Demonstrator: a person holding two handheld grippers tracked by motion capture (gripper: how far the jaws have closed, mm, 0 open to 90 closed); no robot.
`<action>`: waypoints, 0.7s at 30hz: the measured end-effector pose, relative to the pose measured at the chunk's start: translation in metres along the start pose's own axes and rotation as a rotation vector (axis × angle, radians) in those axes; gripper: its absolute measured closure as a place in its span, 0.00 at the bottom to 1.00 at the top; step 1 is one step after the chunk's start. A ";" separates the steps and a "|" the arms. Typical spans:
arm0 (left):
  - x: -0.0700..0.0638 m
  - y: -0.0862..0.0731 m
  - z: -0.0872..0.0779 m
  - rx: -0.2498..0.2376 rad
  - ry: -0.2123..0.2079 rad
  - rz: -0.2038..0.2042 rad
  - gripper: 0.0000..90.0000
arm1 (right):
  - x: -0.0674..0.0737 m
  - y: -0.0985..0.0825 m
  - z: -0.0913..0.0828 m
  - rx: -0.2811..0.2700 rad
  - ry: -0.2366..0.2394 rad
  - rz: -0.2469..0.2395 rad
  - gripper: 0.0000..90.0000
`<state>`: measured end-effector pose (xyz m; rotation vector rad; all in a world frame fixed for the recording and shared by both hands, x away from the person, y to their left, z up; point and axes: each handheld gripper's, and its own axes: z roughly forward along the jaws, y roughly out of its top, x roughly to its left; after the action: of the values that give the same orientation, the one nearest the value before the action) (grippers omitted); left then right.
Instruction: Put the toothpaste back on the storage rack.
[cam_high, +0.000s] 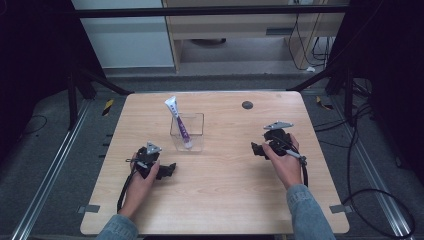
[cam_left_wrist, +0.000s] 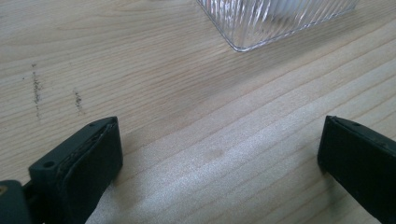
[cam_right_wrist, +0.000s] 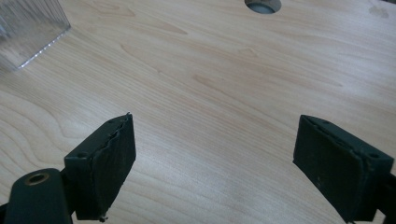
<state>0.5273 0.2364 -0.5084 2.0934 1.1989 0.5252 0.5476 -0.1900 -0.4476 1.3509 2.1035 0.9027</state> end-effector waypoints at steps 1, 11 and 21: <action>0.000 0.000 0.000 0.000 0.000 0.001 0.00 | 0.000 -0.002 0.001 0.004 0.003 0.002 0.15; 0.000 0.000 0.000 0.000 0.000 0.000 0.00 | -0.006 -0.022 0.011 0.024 0.029 0.008 0.14; 0.000 0.000 0.000 0.000 0.000 0.000 0.00 | -0.028 -0.030 0.020 0.040 -0.005 0.075 0.13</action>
<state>0.5273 0.2364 -0.5084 2.0934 1.1992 0.5251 0.5540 -0.2190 -0.4821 1.4590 2.0894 0.8907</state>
